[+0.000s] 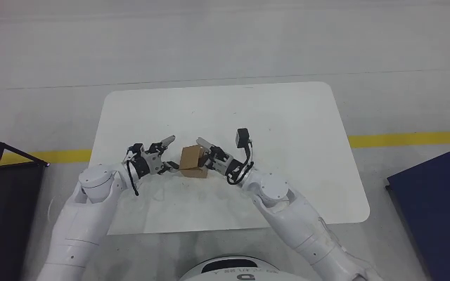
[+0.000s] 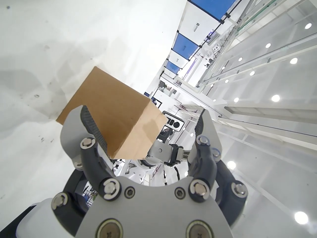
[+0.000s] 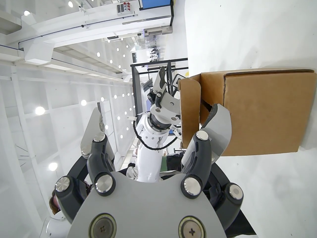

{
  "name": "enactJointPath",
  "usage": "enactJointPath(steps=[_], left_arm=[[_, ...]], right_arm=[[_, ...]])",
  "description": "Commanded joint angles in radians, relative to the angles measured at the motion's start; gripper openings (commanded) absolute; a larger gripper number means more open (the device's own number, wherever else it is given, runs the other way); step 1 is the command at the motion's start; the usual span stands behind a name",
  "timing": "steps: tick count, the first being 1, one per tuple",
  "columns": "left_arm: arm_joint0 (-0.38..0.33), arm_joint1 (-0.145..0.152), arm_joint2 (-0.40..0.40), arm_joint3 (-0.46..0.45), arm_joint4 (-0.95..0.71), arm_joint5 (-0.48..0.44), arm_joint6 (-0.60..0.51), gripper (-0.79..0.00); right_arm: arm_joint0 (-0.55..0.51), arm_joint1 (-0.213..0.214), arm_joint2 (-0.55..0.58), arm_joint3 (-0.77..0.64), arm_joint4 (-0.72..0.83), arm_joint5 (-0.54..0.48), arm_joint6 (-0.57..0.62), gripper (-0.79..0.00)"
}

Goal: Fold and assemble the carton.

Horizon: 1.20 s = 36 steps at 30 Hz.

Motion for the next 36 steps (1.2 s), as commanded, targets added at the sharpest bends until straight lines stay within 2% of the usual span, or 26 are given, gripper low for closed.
enactJointPath(steps=[1, 5, 10, 27, 35, 36], left_arm=[[-0.003, 0.004, 0.006, -0.006, 0.035, 0.005, -0.019, 0.0], [-0.017, 0.015, 0.036, -0.015, 0.158, 0.036, -0.077, 0.0], [-0.038, 0.023, 0.052, -0.011, 0.219, 0.029, -0.139, 0.0], [-0.082, 0.028, 0.088, 0.012, 0.249, 0.035, -0.159, 0.0], [-0.091, 0.03, 0.099, 0.023, 0.248, 0.032, -0.161, 0.0], [-0.092, 0.03, 0.1, 0.023, 0.248, 0.031, -0.161, -0.018]], right_arm=[[-0.001, 0.001, 0.002, -0.001, 0.0, 0.003, 0.0, -0.08], [-0.004, 0.002, 0.005, -0.004, -0.001, 0.003, -0.001, -0.08], [-0.004, 0.002, 0.006, -0.007, -0.001, 0.006, -0.001, -0.08], [-0.029, 0.014, 0.039, -0.075, -0.056, 0.029, -0.036, -0.071], [-0.019, 0.011, 0.018, -0.07, -0.061, 0.04, -0.027, -0.074], [-0.017, 0.011, 0.014, -0.067, -0.062, 0.041, -0.027, -0.074]])
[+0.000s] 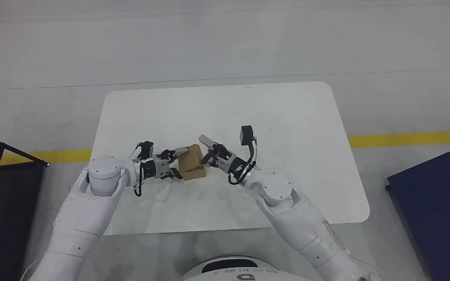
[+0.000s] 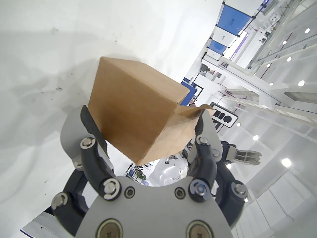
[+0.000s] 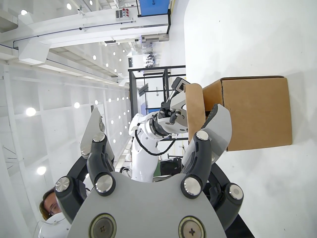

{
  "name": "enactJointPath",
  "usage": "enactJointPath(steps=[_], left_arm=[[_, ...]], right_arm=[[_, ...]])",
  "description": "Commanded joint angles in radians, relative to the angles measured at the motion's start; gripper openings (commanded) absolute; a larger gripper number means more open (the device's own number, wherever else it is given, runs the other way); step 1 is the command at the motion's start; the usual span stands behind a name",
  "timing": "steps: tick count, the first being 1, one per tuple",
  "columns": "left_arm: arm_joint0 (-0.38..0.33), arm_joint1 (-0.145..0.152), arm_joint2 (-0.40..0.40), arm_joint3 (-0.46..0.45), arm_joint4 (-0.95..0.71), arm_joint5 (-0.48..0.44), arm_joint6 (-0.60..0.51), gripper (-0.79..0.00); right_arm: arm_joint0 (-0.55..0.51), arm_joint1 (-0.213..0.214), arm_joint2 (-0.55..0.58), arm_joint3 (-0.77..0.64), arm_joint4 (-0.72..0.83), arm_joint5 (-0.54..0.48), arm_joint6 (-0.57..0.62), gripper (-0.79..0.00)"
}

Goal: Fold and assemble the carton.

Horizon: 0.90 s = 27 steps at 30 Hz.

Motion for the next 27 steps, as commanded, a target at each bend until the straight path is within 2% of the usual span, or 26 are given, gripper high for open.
enactJointPath(steps=[1, 6, 12, 27], left_arm=[[-0.002, 0.001, 0.002, 0.002, 0.0, -0.002, -0.001, -0.028], [-0.006, 0.002, 0.008, 0.003, 0.001, -0.002, -0.001, -0.043], [-0.013, 0.003, 0.015, 0.007, 0.002, 0.0, -0.003, 0.0], [-0.044, 0.012, 0.04, 0.018, 0.05, 0.038, -0.033, 0.0]], right_arm=[[0.005, -0.001, -0.007, 0.004, -0.001, 0.002, 0.002, -0.077], [0.017, -0.005, -0.021, 0.018, 0.001, 0.008, 0.004, -0.083], [0.027, -0.007, -0.028, 0.035, 0.0, 0.012, -0.005, -0.08], [0.006, 0.002, 0.011, 0.007, -0.017, 0.027, -0.024, -0.077]])
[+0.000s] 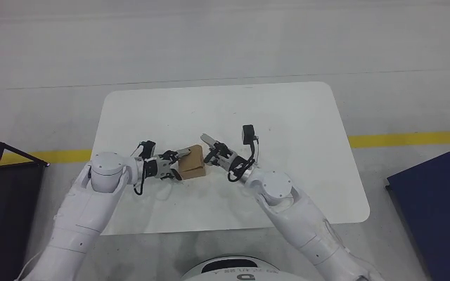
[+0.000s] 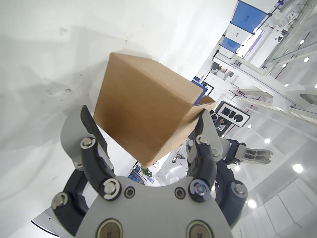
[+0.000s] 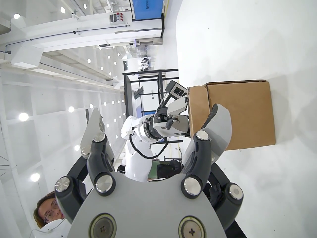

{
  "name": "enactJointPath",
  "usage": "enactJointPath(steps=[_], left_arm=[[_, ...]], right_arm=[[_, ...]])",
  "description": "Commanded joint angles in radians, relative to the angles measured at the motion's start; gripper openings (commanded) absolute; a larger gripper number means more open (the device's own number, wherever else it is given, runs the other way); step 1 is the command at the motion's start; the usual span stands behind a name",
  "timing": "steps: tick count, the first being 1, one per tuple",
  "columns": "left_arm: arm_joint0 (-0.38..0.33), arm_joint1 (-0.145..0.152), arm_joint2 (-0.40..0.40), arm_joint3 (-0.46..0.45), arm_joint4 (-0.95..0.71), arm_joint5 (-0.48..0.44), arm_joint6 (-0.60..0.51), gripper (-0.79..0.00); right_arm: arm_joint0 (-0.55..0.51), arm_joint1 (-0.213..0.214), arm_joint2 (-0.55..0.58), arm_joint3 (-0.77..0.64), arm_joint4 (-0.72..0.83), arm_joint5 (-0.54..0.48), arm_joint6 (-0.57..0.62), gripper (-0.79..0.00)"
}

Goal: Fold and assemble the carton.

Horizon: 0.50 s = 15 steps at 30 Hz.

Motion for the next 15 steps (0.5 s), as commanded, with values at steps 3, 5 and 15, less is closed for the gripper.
enactJointPath(steps=[3, 5, 15], left_arm=[[-0.006, 0.001, 0.005, 0.001, -0.001, 0.001, -0.001, 0.0], [-0.008, 0.001, 0.007, 0.0, -0.002, -0.002, 0.001, 0.0], [-0.015, 0.002, 0.019, 0.006, -0.011, -0.01, 0.005, 0.0]], right_arm=[[0.0, 0.001, 0.001, -0.006, -0.002, 0.004, 0.004, -0.077], [0.002, 0.0, -0.006, -0.006, -0.003, 0.008, 0.007, -0.08], [0.033, -0.01, -0.041, 0.028, 0.011, 0.013, 0.013, -0.083]])
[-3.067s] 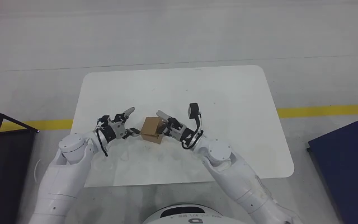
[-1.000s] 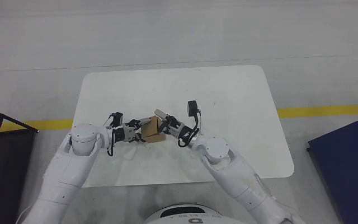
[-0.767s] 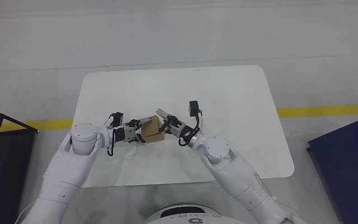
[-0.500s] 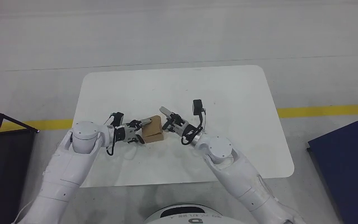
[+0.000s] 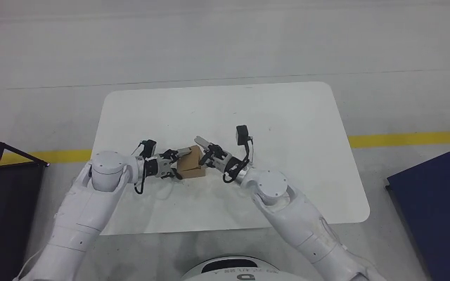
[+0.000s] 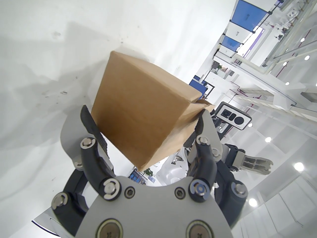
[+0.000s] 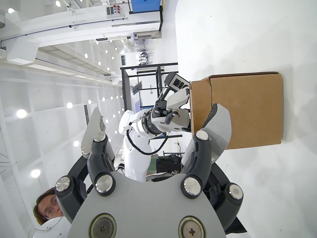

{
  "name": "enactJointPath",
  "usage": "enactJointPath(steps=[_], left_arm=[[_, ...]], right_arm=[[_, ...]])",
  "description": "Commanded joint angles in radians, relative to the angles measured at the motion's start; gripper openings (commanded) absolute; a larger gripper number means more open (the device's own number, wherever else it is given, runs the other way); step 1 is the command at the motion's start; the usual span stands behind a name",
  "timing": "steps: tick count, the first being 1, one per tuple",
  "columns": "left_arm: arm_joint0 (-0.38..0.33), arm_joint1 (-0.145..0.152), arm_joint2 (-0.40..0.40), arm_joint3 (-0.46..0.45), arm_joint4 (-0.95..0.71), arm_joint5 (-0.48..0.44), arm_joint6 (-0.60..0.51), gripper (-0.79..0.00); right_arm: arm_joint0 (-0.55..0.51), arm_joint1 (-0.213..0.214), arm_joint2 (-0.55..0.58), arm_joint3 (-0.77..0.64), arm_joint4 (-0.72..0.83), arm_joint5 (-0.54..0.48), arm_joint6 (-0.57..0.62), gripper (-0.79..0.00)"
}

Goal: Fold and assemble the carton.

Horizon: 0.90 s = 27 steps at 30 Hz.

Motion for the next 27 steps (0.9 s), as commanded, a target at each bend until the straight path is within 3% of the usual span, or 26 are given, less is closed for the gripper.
enactJointPath(steps=[1, 27], left_arm=[[-0.002, 0.0, 0.004, 0.001, -0.002, -0.002, 0.001, 0.0], [-0.052, 0.004, 0.058, 0.047, 0.025, 0.017, -0.042, 0.0]], right_arm=[[0.005, -0.001, -0.001, 0.005, 0.003, 0.0, 0.001, -0.083], [-0.005, 0.006, 0.03, -0.038, -0.03, 0.022, -0.015, -0.077]])
